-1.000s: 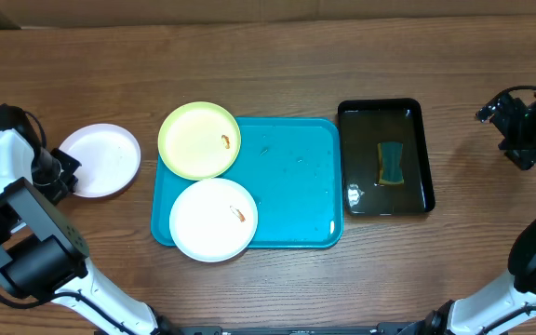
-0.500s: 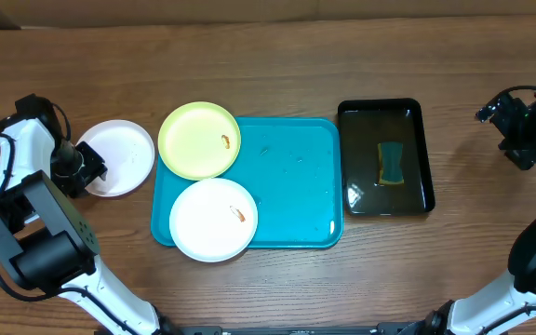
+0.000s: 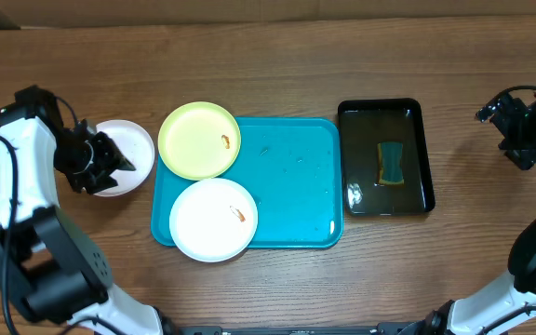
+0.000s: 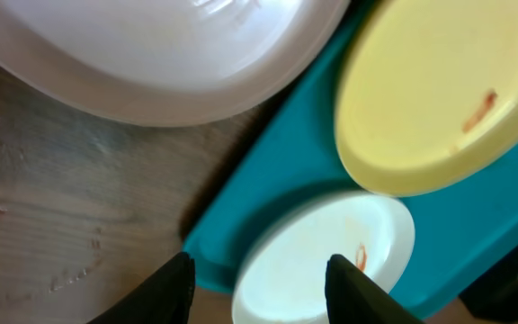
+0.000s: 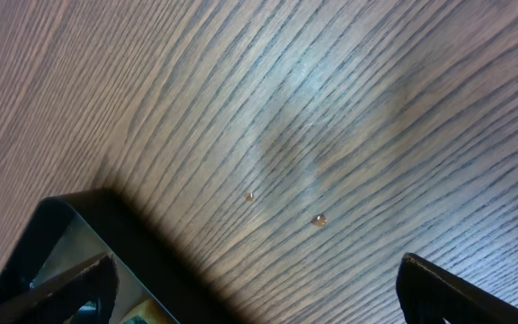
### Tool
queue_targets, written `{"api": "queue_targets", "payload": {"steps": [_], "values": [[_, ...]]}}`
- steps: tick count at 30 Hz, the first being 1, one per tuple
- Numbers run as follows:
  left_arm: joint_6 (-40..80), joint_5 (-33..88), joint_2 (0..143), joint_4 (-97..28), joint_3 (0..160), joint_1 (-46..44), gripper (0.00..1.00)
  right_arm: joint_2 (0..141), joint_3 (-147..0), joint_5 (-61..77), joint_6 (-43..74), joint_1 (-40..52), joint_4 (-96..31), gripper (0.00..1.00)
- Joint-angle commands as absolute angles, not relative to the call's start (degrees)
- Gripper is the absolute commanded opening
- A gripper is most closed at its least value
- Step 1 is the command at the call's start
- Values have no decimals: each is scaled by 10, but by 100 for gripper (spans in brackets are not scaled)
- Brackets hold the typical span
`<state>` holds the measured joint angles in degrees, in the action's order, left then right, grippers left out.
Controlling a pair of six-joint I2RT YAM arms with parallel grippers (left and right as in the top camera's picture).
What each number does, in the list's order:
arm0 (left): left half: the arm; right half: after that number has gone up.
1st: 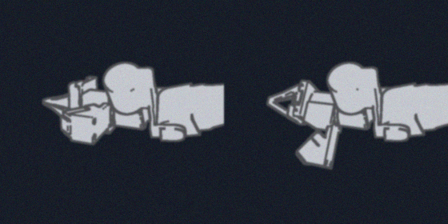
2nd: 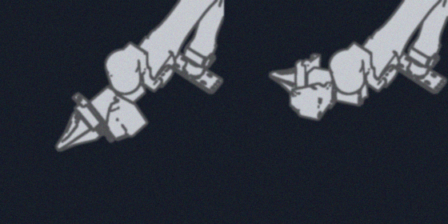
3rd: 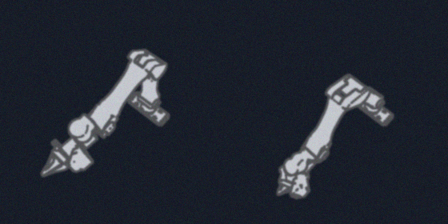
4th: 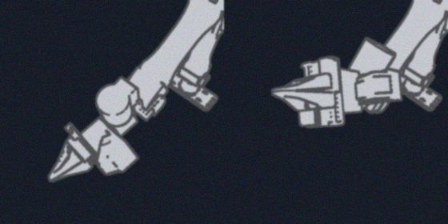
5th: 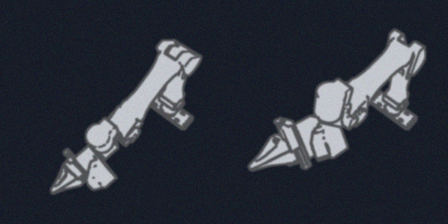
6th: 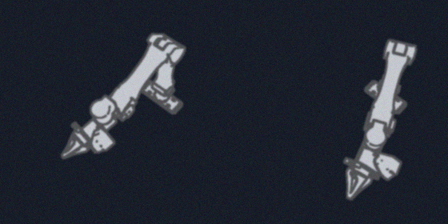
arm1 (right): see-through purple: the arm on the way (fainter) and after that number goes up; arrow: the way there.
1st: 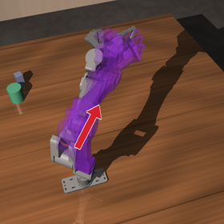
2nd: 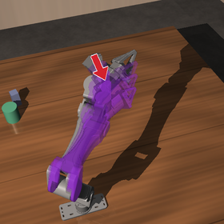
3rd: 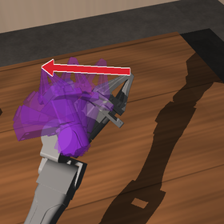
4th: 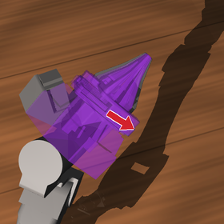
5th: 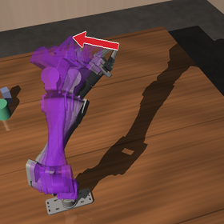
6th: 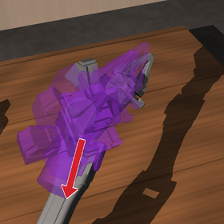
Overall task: Clean dirty plates on tray and stack at the side
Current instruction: 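Release the plate and move the left gripper to the lower white plate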
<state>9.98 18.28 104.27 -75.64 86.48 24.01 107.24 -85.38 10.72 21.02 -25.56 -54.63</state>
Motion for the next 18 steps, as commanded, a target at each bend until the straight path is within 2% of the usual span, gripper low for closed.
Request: {"api": "queue_targets", "payload": {"steps": [1, 8, 11, 13, 14, 18], "values": [[59, 207, 983, -782, 862, 215, 50, 1066, -863, 110, 215, -257, -543, 100], [59, 204, 885, -793, 774, 137, 52, 1066, -863, 110, 215, -257, -543, 100], [76, 203, 853, -792, 729, 95, 56, 1066, -863, 110, 215, -257, -543, 100], [87, 194, 842, -796, 710, 67, 64, 1066, -863, 110, 215, -257, -543, 100], [105, 178, 837, -800, 702, 51, 67, 1066, -863, 110, 215, -257, -543, 100], [188, 61, 835, -824, 695, -6, 68, 1066, -863, 110, 215, -257, -543, 100]]}}
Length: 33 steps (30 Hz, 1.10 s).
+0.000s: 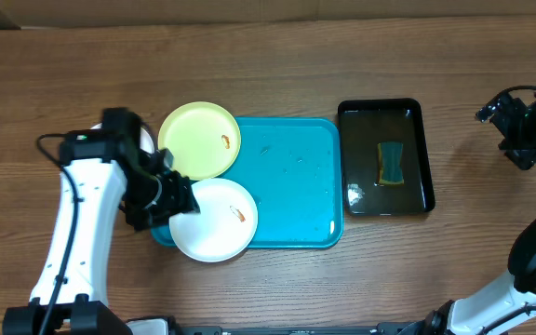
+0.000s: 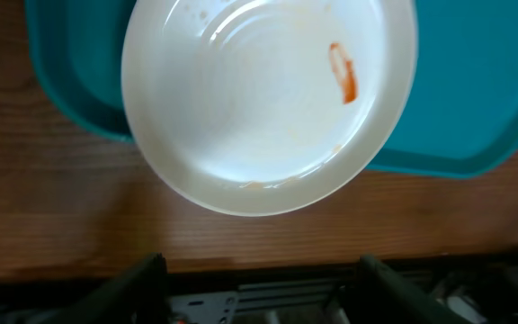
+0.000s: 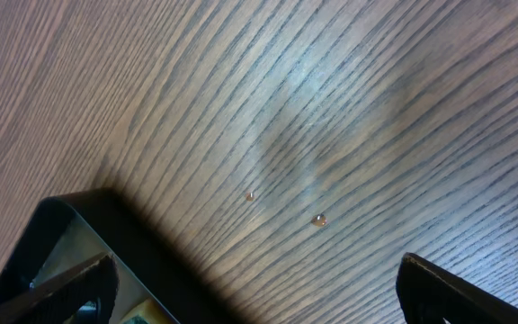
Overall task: Clean dirty plates on tray and stack at the side
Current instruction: 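Release the plate and move the left gripper to the lower white plate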
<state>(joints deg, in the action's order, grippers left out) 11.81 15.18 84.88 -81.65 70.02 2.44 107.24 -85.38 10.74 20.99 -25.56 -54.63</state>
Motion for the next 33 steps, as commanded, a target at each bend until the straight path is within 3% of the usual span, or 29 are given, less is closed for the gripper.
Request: {"api": "queue_targets", "payload": {"steps": [1, 9, 21, 24, 26, 30, 33], "values": [[208, 37, 835, -829, 695, -20, 68, 1066, -863, 110, 215, -257, -543, 100], [327, -81, 835, -825, 691, -77, 68, 1066, -863, 110, 215, -257, -543, 100], [348, -79, 836, -699, 576, -72, 72, 1066, -863, 110, 215, -257, -543, 100], [347, -81, 836, -678, 551, -72, 67, 1066, -863, 110, 215, -257, -543, 100], [348, -81, 836, -663, 533, -72, 58, 1066, -863, 110, 215, -257, -543, 100], [360, -80, 836, -613, 485, -72, 57, 1066, -863, 110, 215, -257, -543, 100], [361, -58, 836, -588, 463, -72, 48, 1066, -863, 110, 215, -257, -543, 100]]}}
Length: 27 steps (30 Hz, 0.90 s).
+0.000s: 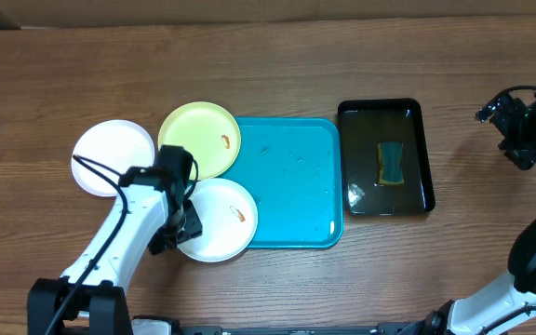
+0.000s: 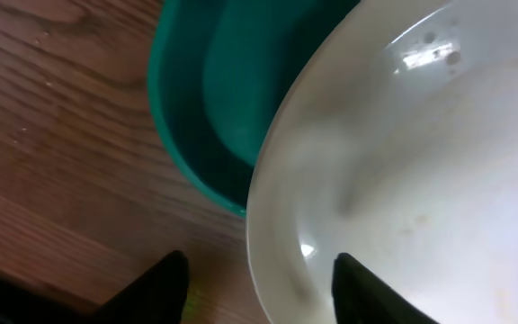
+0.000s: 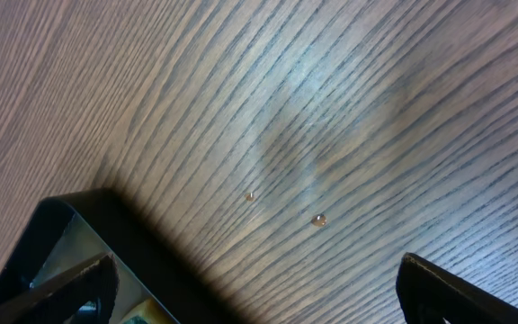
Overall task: Clean dirty plates on tray and stack at the side
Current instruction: 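Release the plate and move the left gripper to the lower white plate, then grasp the lower white plate's rim and slide it right on the tray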
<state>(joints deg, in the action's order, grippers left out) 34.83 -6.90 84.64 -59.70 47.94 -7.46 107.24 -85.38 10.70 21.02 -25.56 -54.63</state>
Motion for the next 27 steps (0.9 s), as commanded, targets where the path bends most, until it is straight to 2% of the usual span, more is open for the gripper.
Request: {"api": "queue_targets", "payload": {"steps": [1, 6, 8, 10, 21, 27], "values": [[360, -47, 836, -585, 460, -72, 44, 1066, -863, 110, 215, -257, -543, 100], [360, -35, 836, -585, 457, -72, 39, 1066, -863, 110, 215, -257, -543, 100], [360, -33, 836, -587, 457, -72, 23, 1066, -863, 110, 215, -257, -543, 100], [360, -22, 836, -586, 457, -72, 16, 1066, -863, 110, 215, -257, -543, 100], [360, 27, 836, -583, 458, -72, 4, 1066, -863, 110, 215, -257, -543, 100], [360, 57, 836, -550, 458, -72, 4, 1066, -863, 110, 215, -257, -543, 100]]}}
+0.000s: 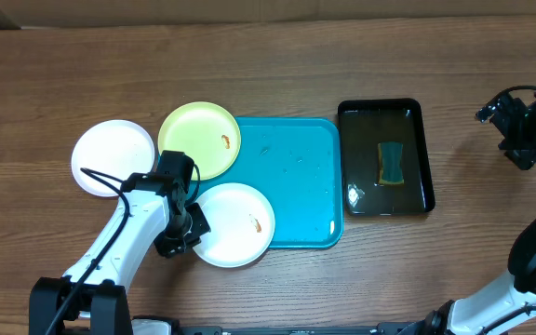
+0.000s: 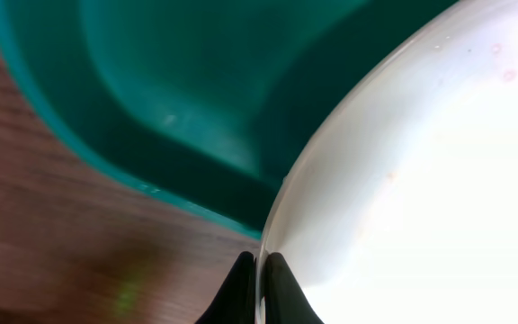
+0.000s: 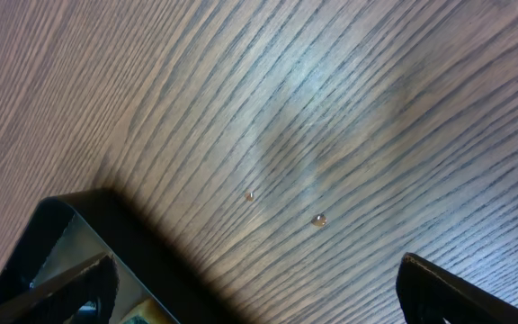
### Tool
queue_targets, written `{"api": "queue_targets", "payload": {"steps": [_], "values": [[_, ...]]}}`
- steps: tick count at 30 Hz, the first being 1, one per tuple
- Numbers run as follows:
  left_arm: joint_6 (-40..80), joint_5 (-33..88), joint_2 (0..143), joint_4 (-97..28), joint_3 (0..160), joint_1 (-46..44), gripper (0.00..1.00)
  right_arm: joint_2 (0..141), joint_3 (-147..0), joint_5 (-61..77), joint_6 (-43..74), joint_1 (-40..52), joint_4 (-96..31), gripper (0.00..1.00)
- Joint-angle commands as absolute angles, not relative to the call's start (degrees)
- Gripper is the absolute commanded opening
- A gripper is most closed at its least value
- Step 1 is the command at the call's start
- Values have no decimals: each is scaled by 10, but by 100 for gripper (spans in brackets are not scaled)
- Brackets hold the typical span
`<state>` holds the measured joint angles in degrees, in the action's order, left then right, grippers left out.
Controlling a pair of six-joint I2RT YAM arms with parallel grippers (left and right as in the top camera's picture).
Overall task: Clean dirty plates on tray and stack at the side
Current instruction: 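Grasp the lower white plate's rim and slide it right on the tray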
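A white plate [image 1: 235, 223] with an orange smear lies on the front left of the teal tray [image 1: 296, 177]. My left gripper [image 1: 192, 233] is shut on that plate's left rim, and the left wrist view shows both fingertips [image 2: 241, 274] pinching the rim of the white plate [image 2: 403, 198] beside the tray [image 2: 169, 81]. A yellow-green plate [image 1: 199, 140] with an orange smear overlaps the tray's back left corner. A clean white plate [image 1: 113, 156] rests on the table left of the tray. My right gripper [image 1: 519, 140] stands open at the far right, over bare wood [image 3: 254, 274].
A black basin [image 1: 417, 200] holding water and a green-and-yellow sponge [image 1: 391, 163] stands right of the tray; its corner [image 3: 70, 225] shows in the right wrist view. The wooden table's front edge runs just below the held plate.
My left gripper stood open astride the dirty white plate's left rim; it is now shut on that rim. The plate has shifted a little to the right on the tray. The right arm is unchanged.
My left gripper was open at the clean white plate left of the tray. It then stood over the tray's left edge by the dirty white plate, then open around that plate's rim. Now it grips the rim, the plate shifted right. The right arm stayed still.
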<state>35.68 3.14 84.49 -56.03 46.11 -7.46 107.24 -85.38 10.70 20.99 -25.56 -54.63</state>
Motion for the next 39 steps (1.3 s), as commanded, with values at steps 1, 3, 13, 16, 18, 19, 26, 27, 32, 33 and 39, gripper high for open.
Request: {"api": "queue_targets", "payload": {"steps": [1, 3, 13, 16, 18, 19, 26, 27, 32, 33, 39], "values": [[360, 65, 836, -540, 458, -72, 4, 1066, -863, 110, 215, -257, -543, 100], [360, 83, 836, -521, 458, -73, 4, 1066, -863, 110, 215, -257, -543, 100], [376, 140, 836, -411, 459, -123, 4, 1066, -863, 110, 215, -257, -543, 100], [390, 135, 836, -374, 460, -140, 4, 1066, -863, 110, 215, -257, -543, 100], [395, 126, 836, -349, 460, -146, 4, 1066, -863, 110, 215, -257, -543, 100], [395, 122, 836, -332, 460, -147, 4, 1066, -863, 110, 215, -257, -543, 100], [397, 119, 837, -280, 460, -168, 4, 1066, -863, 110, 215, -257, -543, 100], [397, 118, 837, -274, 460, -177, 4, 1066, -863, 110, 215, -257, -543, 100], [398, 95, 844, -225, 460, -229, 5, 1066, -863, 110, 215, -257, -543, 100], [401, 80, 844, -224, 460, -236, 5, 1066, -863, 110, 215, -257, -543, 100], [403, 16, 844, -225, 460, -251, 8, 1066, -863, 110, 215, -257, -543, 100]]}}
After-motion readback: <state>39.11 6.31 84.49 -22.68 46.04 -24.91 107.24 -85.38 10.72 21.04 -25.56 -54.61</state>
